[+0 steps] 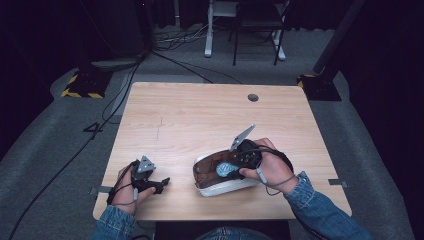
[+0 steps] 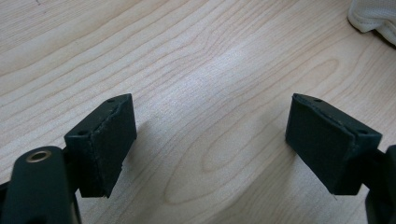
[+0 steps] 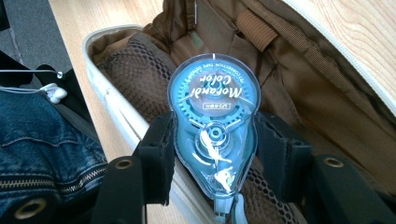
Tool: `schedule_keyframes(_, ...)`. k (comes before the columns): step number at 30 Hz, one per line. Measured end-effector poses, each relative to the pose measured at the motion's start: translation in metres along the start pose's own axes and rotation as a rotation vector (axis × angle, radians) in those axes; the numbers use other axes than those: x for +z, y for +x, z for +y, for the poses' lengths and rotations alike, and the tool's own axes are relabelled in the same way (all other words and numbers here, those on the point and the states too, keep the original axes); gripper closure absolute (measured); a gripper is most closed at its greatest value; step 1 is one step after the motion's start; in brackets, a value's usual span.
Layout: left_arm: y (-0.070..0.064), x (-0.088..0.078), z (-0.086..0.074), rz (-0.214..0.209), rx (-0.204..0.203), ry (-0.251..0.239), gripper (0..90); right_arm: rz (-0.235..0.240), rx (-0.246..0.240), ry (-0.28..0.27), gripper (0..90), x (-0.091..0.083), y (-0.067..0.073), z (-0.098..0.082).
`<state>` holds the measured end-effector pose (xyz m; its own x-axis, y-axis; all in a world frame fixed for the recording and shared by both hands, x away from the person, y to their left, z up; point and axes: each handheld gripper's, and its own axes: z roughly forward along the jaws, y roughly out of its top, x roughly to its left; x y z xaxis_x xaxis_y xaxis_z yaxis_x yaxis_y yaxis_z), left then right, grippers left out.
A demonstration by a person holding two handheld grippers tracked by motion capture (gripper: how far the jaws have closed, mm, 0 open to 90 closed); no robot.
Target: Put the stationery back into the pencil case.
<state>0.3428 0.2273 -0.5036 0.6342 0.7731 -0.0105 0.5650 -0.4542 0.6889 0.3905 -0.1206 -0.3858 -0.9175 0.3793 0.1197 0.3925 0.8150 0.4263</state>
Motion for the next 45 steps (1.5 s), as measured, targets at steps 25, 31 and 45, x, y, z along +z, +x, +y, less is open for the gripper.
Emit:
schedule_keyframes(25,0.0,0.0,0.0,0.0,0.002,-0.001,16.5,-0.018,-0.026,-0.065,33.9,0.012,-0.012,-0.002)
schedule_keyframes(31,0.0,0.0,0.0,0.0,0.002,-0.001,16.5,-0.044,-0.039,-0.144,33.8,-0.007,-0.012,-0.01)
schedule_keyframes(45,0.0,0.0,0.0,0.002,-0.01,0.002,16.3,-0.139,0.015,-0.296,25.1,-0.041,-0.028,-0.035)
